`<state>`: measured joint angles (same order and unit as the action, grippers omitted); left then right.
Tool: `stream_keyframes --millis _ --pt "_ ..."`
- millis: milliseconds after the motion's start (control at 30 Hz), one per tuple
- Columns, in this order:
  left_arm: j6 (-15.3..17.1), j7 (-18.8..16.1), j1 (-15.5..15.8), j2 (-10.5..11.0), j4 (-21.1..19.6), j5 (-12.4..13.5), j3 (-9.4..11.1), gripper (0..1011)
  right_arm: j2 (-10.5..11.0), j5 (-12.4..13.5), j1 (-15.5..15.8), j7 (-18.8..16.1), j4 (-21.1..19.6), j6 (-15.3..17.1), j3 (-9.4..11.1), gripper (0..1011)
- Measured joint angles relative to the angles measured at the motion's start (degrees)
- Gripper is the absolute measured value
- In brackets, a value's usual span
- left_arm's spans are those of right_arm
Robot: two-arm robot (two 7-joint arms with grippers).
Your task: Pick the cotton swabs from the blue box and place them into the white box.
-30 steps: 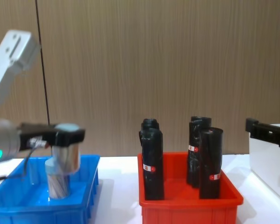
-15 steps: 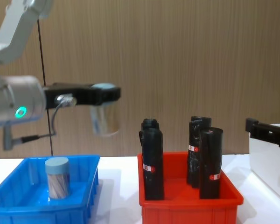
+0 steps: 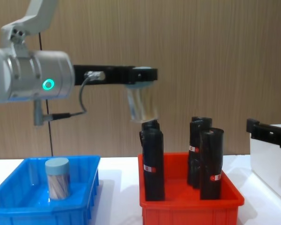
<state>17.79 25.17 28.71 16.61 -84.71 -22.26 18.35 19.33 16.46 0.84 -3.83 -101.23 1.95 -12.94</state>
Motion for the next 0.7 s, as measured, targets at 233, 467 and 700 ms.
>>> stream_keyframes --millis 233,467,700 --pt "2.47 4.3 3.3 -1.58 2.66 0.03 0.54 670 0.0 0.0 0.0 0.0 0.0 0.0 0.0 1002" --pt "4.28 8.09 6.52 -3.16 5.85 0.28 1.1 670 0.0 0.0 0.0 0.0 0.0 0.0 0.0 1002" --pt "5.71 11.63 9.8 -4.78 9.25 0.8 1.81 670 0.0 0.0 0.0 0.0 0.0 0.0 0.0 1002"
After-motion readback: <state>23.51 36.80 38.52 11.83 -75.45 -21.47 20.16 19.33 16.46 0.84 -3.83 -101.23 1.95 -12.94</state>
